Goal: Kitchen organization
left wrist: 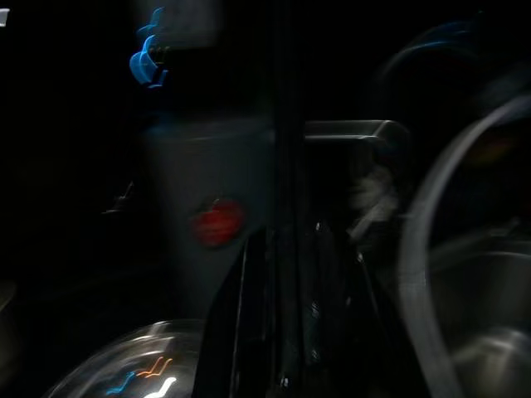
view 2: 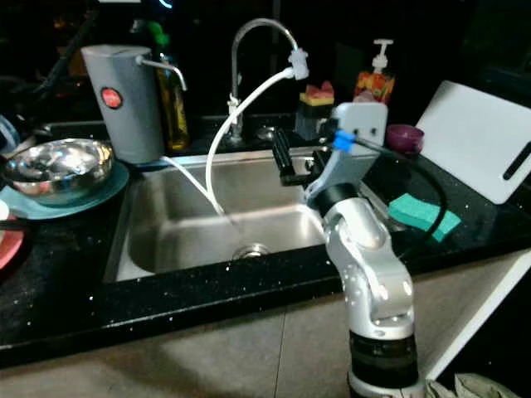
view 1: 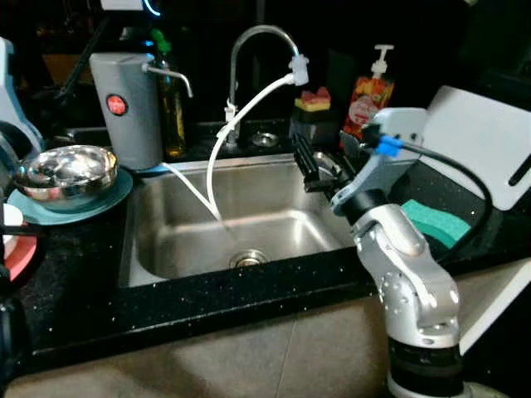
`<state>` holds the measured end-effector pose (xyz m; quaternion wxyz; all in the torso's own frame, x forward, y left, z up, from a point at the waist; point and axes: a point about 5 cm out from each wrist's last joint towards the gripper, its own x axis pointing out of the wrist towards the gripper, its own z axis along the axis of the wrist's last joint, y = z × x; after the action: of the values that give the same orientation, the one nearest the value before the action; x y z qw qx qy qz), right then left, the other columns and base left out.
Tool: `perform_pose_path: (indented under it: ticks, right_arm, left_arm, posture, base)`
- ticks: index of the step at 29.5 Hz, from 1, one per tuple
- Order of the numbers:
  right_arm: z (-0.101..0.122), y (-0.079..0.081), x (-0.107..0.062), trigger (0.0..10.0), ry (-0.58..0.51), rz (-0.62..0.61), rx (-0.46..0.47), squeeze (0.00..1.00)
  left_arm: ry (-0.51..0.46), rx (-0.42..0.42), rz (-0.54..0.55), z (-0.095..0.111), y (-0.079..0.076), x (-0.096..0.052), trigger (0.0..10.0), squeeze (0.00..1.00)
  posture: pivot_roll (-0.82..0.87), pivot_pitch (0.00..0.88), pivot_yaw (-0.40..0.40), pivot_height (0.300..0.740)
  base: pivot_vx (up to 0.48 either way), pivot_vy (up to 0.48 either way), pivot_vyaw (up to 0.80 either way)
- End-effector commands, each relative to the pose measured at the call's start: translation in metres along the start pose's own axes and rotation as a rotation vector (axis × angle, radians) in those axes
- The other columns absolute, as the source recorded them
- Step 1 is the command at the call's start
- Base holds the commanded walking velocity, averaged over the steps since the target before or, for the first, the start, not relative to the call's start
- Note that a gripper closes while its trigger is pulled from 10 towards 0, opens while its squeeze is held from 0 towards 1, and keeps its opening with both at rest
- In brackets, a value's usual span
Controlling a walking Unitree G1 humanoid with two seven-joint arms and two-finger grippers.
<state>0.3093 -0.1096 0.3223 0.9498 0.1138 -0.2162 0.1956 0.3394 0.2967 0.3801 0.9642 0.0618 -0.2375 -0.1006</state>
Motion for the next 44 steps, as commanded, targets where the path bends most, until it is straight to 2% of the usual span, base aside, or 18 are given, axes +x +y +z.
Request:
perform_pose_path:
  ticks: [1, 2, 4, 5, 8, 9, 11, 12, 15, 16, 30, 31, 33, 34, 35, 36, 44]
  right_arm:
    - [0.008, 0.014, -0.002, 10.0, -0.015, 0.134, 0.088, 0.00]
    - [0.009, 0.019, -0.003, 10.0, -0.015, 0.194, 0.131, 0.00]
    - [0.009, 0.027, -0.005, 10.0, -0.002, 0.274, 0.204, 0.00]
    - [0.009, 0.027, -0.005, 10.0, -0.002, 0.274, 0.204, 0.00]
    - [0.004, 0.036, -0.004, 10.0, 0.031, 0.339, 0.333, 0.00]
    - [0.004, 0.036, -0.004, 10.0, 0.031, 0.339, 0.333, 0.00]
    - [0.000, 0.041, -0.001, 10.0, 0.044, 0.346, 0.440, 0.00]
    - [0.000, 0.041, -0.001, 10.0, 0.044, 0.346, 0.440, 0.00]
    - [0.001, 0.045, 0.004, 10.0, 0.041, 0.384, 0.569, 0.00]
    - [0.002, 0.045, 0.004, 10.0, 0.040, 0.390, 0.587, 0.00]
    - [-0.008, 0.038, 0.013, 10.0, 0.101, 0.309, 0.656, 0.00]
    - [-0.009, 0.037, 0.014, 8.8, 0.113, 0.297, 0.663, 0.00]
    - [-0.010, 0.037, 0.014, 8.8, 0.115, 0.294, 0.665, 0.00]
    - [-0.010, 0.036, 0.015, 4.6, 0.118, 0.289, 0.669, 0.00]
    - [-0.010, 0.036, 0.015, 1.1, 0.121, 0.284, 0.672, 0.00]
    - [-0.011, 0.035, 0.016, 0.0, 0.122, 0.279, 0.674, 0.00]
    - [-0.011, 0.034, 0.018, 0.0, 0.123, 0.256, 0.690, 0.00]
  left_arm:
    - [-0.126, -0.082, -0.239, 0.018, -0.039, -0.009, 10.0, 0.00]
    - [-0.124, -0.108, -0.334, 0.015, -0.057, -0.014, 10.0, 0.00]
    - [-0.088, -0.131, -0.446, 0.006, -0.082, -0.019, 10.0, 0.00]
    - [-0.088, -0.131, -0.446, 0.006, -0.082, -0.019, 10.0, 0.00]
    - [-0.042, -0.164, -0.565, -0.011, -0.115, -0.028, 10.0, 0.00]
    - [-0.042, -0.164, -0.565, -0.011, -0.115, -0.028, 10.0, 0.00]
    - [-0.016, -0.219, -0.612, -0.023, -0.133, -0.035, 10.0, 0.00]
    - [-0.016, -0.219, -0.612, -0.023, -0.133, -0.035, 10.0, 0.00]
    - [0.013, -0.289, -0.607, -0.028, -0.144, -0.044, 10.0, 0.00]
    - [0.015, -0.298, -0.609, -0.027, -0.144, -0.046, 10.0, 0.00]
    - [0.014, -0.335, -0.634, -0.028, -0.152, -0.052, 10.0, 0.00]
    - [0.021, -0.335, -0.636, -0.028, -0.154, -0.054, 10.0, 0.00]
    - [0.029, -0.331, -0.640, -0.029, -0.155, -0.054, 10.0, 0.00]
    - [0.036, -0.330, -0.645, -0.030, -0.156, -0.055, 10.0, 0.00]
    - [0.042, -0.330, -0.648, -0.031, -0.156, -0.056, 10.0, 0.00]
    - [0.048, -0.330, -0.648, -0.033, -0.157, -0.057, 10.0, 0.00]
    - [0.075, -0.319, -0.634, -0.038, -0.158, -0.057, 10.0, 0.00]
  posture:
    - [0.09, 0.075, -0.072, 0.740]
    - [0.09, 0.077, -0.075, 0.740]
    - [0.10, 0.082, -0.083, 0.740]
    - [0.10, 0.082, -0.083, 0.740]
    - [0.10, 0.082, -0.085, 0.740]
    - [0.10, 0.082, -0.085, 0.740]
    - [0.09, 0.082, -0.083, 0.740]
    - [0.09, 0.082, -0.083, 0.740]
    - [0.09, 0.083, -0.088, 0.740]
    - [0.09, 0.083, -0.088, 0.740]
    - [0.08, 0.084, -0.103, 0.740]
    - [0.08, 0.084, -0.103, 0.740]
    - [0.08, 0.084, -0.103, 0.740]
    - [0.08, 0.084, -0.103, 0.740]
    - [0.08, 0.084, -0.103, 0.740]
    - [0.08, 0.084, -0.103, 0.740]
    - [0.09, 0.088, -0.107, 0.740]
  base:
    - [0.000, 0.000, 0.00]
    - [0.000, 0.000, 0.00]
    - [0.000, 0.000, 0.00]
    - [0.000, 0.000, 0.00]
    - [0.000, 0.000, 0.00]
    - [0.000, 0.000, 0.00]
    - [0.000, 0.000, 0.00]
    - [0.000, 0.000, 0.00]
    - [0.000, 0.000, 0.00]
    - [0.000, 0.000, 0.00]
    - [0.000, 0.000, 0.00]
    - [0.000, 0.000, 0.00]
    - [0.000, 0.000, 0.00]
    - [0.000, 0.000, 0.00]
    - [0.000, 0.000, 0.00]
    - [0.000, 0.000, 0.00]
    - [0.000, 0.000, 0.00]
